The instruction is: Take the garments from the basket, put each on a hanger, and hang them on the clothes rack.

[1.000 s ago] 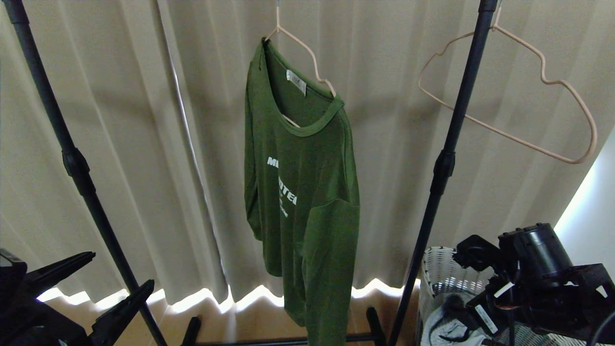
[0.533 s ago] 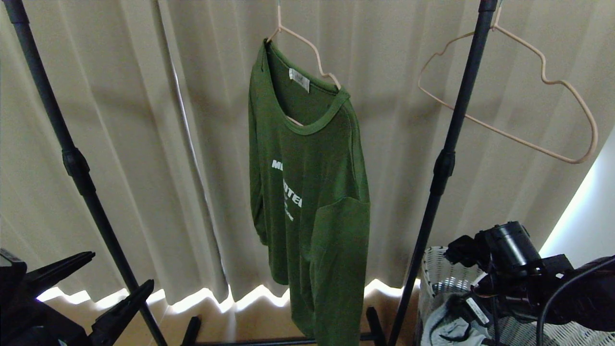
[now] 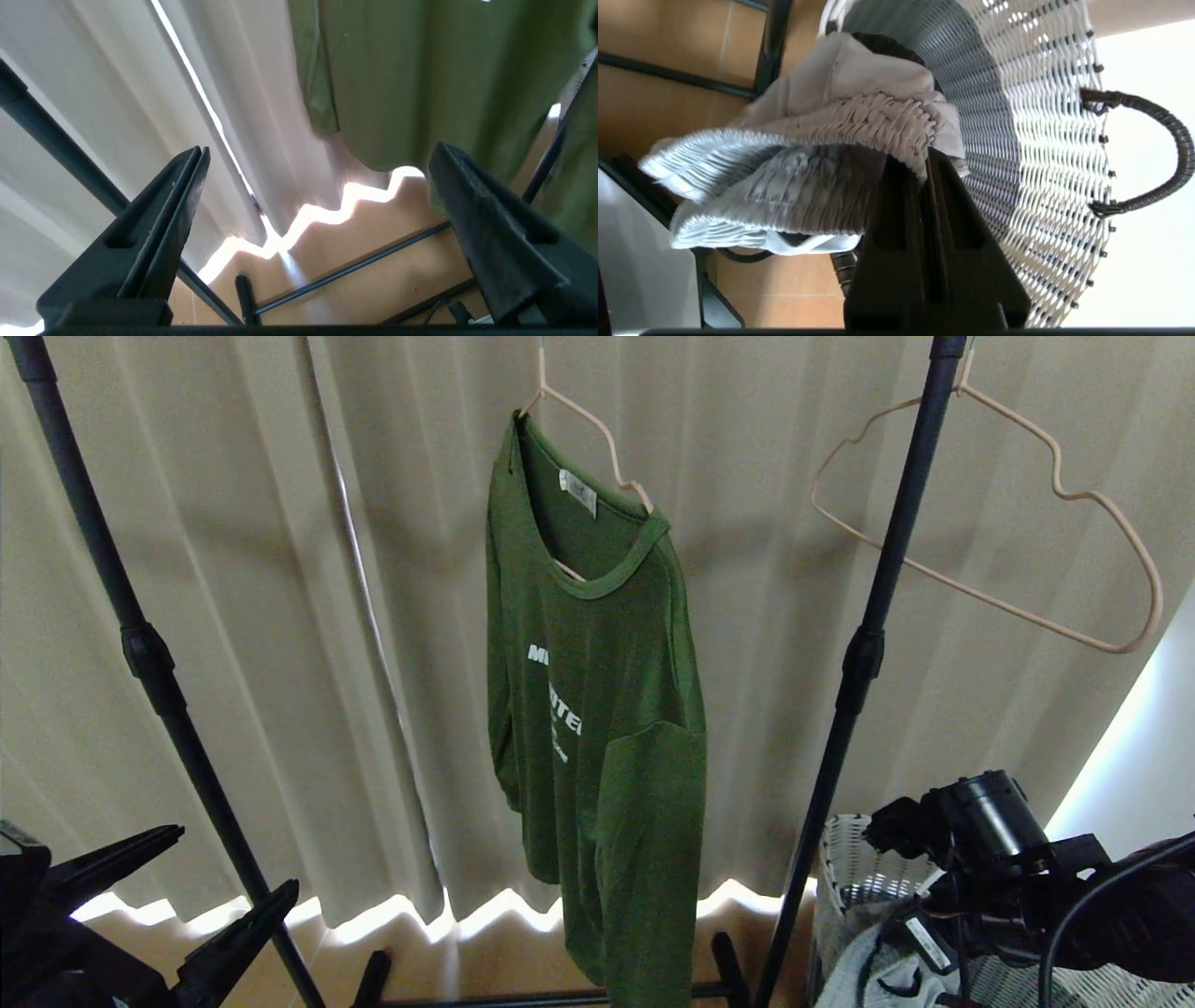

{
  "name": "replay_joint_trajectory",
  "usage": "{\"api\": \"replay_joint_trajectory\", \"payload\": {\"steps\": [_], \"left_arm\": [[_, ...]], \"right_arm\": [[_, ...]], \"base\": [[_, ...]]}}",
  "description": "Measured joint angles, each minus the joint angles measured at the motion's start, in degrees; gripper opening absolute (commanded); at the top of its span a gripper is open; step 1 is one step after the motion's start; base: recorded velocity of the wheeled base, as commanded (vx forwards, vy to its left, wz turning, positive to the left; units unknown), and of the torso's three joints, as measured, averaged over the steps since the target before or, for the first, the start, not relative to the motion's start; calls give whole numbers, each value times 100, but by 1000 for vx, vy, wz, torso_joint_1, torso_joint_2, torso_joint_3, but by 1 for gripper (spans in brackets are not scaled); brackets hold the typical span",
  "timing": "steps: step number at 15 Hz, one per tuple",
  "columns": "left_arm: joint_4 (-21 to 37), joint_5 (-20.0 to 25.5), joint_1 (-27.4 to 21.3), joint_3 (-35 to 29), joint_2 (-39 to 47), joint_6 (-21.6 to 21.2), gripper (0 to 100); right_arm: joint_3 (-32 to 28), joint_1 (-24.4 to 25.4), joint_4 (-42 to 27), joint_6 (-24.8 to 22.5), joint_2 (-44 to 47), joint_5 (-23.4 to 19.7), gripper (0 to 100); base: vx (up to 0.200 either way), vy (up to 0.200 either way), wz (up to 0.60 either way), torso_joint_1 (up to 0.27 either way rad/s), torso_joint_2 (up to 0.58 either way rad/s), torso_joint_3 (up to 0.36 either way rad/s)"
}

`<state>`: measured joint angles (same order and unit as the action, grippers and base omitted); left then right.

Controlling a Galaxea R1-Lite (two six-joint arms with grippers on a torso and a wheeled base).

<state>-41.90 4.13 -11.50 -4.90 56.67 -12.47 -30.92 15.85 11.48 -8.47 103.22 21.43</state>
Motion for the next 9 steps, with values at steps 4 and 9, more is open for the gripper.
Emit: {"api": "replay_joint_trajectory", "payload": {"steps": [4, 9], "left_arm": [[-2, -4, -2, 35, 0, 0, 100], [-4, -9, 6, 50, 0, -9, 100]], "right_arm": [[74, 256, 12, 21, -741, -69, 0], [118, 859, 11, -1, -1847, -105, 0]], "base": [[0, 0, 0, 0, 0, 0], [-200, 0, 0, 0, 3, 4]]}}
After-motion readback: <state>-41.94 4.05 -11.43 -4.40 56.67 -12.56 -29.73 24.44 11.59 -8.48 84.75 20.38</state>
